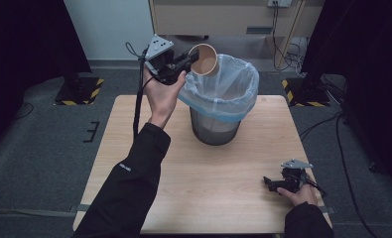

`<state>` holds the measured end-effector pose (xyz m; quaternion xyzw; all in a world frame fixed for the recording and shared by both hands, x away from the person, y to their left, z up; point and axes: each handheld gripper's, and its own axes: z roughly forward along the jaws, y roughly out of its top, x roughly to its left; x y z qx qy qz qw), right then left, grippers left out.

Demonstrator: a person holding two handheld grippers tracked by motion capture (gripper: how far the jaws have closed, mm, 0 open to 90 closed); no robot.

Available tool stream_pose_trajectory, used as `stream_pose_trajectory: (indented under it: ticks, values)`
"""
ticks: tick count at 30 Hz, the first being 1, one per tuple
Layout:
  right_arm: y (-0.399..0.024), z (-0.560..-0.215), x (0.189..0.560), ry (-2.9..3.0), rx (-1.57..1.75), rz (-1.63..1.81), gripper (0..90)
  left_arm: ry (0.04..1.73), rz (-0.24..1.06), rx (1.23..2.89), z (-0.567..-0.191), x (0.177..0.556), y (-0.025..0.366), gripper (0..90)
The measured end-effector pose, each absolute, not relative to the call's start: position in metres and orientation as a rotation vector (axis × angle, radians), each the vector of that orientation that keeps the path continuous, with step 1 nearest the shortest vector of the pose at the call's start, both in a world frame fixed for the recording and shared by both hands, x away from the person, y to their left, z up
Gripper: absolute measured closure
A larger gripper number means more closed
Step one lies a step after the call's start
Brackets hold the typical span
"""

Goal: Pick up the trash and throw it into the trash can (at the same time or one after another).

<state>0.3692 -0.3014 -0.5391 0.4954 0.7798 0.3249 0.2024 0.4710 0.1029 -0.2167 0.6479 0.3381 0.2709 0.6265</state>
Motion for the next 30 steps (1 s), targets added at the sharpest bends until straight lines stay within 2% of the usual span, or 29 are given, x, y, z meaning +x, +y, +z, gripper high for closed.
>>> stream_pose_trajectory:
  ticks: [11,27,29,30]
  values:
    - [-0.301,-0.539,0.369,2.176,1.382,0.908,0.7,0.828,0.65,1.485,-0.226,0.495,0.083,81.1]
    - [-0.301,-0.539,0.369,2.175,1.382,0.908,0.7,0.933,0.634,1.614,-0.267,0.526,0.061,80.9]
    - [-0.301,-0.539,0.369,2.176,1.382,0.908,0.7,0.939,0.615,1.638,-0.273,0.53,0.061,78.8]
    - [-0.301,-0.539,0.369,2.175,1.382,0.908,0.7,0.938,0.609,1.646,-0.275,0.531,0.062,74.5]
